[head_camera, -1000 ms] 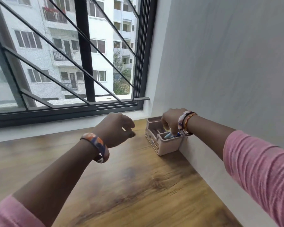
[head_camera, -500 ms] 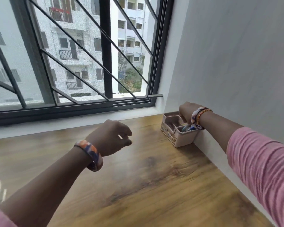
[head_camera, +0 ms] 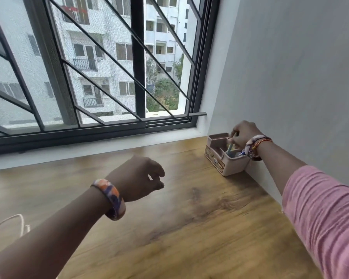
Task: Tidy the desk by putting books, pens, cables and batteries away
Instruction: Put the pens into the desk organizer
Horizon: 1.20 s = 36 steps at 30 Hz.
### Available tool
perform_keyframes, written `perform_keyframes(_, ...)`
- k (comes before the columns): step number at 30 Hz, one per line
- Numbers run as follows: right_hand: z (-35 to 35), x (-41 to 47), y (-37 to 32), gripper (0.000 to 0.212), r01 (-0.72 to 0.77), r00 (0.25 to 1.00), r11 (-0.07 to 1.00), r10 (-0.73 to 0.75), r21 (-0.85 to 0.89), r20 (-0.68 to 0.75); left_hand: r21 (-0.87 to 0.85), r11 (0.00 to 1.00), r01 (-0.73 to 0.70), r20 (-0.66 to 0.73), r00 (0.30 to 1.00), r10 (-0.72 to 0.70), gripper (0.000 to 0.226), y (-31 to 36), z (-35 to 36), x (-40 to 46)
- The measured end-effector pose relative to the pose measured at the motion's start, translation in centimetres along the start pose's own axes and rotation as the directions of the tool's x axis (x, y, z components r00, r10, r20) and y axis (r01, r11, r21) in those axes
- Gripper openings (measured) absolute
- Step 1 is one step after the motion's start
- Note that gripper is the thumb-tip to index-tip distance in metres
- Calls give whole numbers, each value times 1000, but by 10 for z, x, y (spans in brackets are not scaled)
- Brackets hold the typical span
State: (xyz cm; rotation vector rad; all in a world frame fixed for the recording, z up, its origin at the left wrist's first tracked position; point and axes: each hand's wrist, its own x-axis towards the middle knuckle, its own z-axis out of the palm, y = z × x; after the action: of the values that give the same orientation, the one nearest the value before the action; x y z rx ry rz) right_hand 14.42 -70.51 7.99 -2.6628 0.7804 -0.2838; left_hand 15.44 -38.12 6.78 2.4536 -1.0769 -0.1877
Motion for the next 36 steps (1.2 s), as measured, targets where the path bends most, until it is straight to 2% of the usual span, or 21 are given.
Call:
perform_keyframes(3,6,0,4,12,-14,1000,999,15,52,-24,-3,999,-35,1,999,35,27,13,8,12)
perform_keyframes(7,16,-13,15,12,23,995,987,-38,-160,-91,-16,997,-79,9,997,80,28,36,22,27)
perform_keyframes(12,6,-16,24,17,16,988,991,-36,-136,-147,-2,995,-96,15,995,96,29,46,32,33)
perform_keyframes(16,14,-34,-7,23,194,959,949,-237,-251,-154,-43,999,-1,-2,1000,1,28,27,28,15)
perform_keyframes(18,30,-50,-35,22,340,924,915,-368,-218,-103,-72,995,64,-9,998,-65,27,7,22,-5)
perform_keyframes(22,75,-97,-107,17,591,806,802,-588,-81,63,-130,964,233,-50,969,-241,27,-46,3,-67)
perform_keyframes(26,119,-149,-184,15,764,620,642,-755,53,212,-163,885,436,-103,885,-454,27,-103,-20,-149)
perform_keyframes(30,157,-194,-267,17,871,405,467,-858,152,315,-183,773,607,-187,751,-634,25,-150,-48,-230)
perform_keyframes(35,201,-247,-359,25,895,202,322,-910,310,361,-190,628,755,-268,576,-773,25,-204,-74,-311)
perform_keyframes(36,211,-256,-372,28,892,186,315,-909,324,372,-184,595,783,-272,541,-796,25,-214,-78,-322)
